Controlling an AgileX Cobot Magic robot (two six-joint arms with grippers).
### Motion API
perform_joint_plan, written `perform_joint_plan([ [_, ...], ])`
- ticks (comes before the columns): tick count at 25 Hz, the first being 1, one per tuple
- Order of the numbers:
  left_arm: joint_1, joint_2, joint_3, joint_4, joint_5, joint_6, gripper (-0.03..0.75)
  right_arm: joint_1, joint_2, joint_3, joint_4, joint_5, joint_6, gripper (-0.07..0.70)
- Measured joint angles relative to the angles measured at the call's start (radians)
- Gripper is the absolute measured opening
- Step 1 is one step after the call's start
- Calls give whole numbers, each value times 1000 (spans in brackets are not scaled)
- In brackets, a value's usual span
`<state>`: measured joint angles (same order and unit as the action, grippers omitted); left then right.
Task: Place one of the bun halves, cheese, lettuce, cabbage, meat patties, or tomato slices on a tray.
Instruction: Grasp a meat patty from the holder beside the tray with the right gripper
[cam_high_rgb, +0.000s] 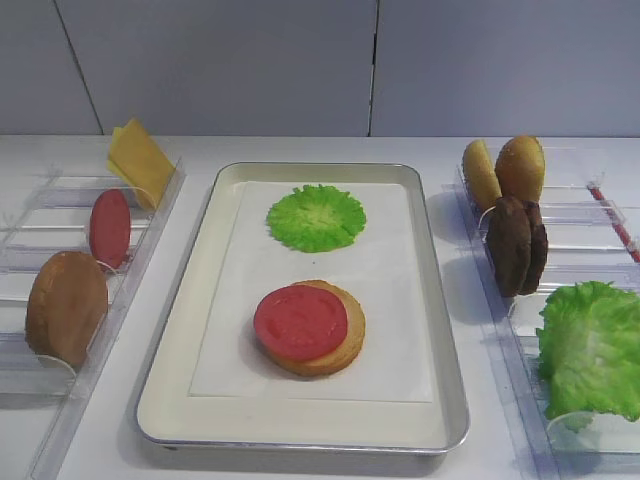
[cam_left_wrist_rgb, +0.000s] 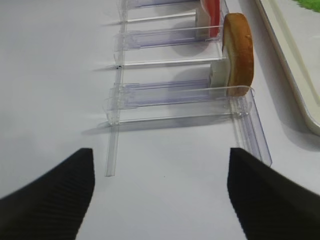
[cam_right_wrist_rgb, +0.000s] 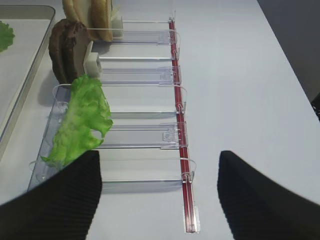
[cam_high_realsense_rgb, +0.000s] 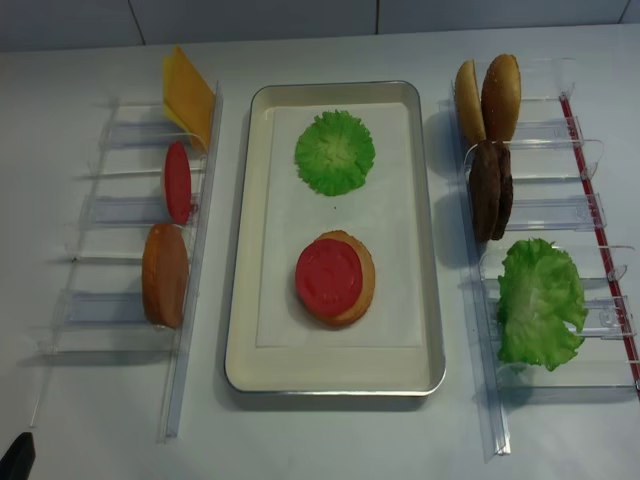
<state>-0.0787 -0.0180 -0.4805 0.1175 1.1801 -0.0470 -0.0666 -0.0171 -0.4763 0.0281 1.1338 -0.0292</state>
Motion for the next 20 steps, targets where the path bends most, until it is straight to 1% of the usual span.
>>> perform_joint_plan([
  [20, 0, 0, 0, 0, 0, 0, 0, 0, 0, 0, 0, 0, -4, 528],
])
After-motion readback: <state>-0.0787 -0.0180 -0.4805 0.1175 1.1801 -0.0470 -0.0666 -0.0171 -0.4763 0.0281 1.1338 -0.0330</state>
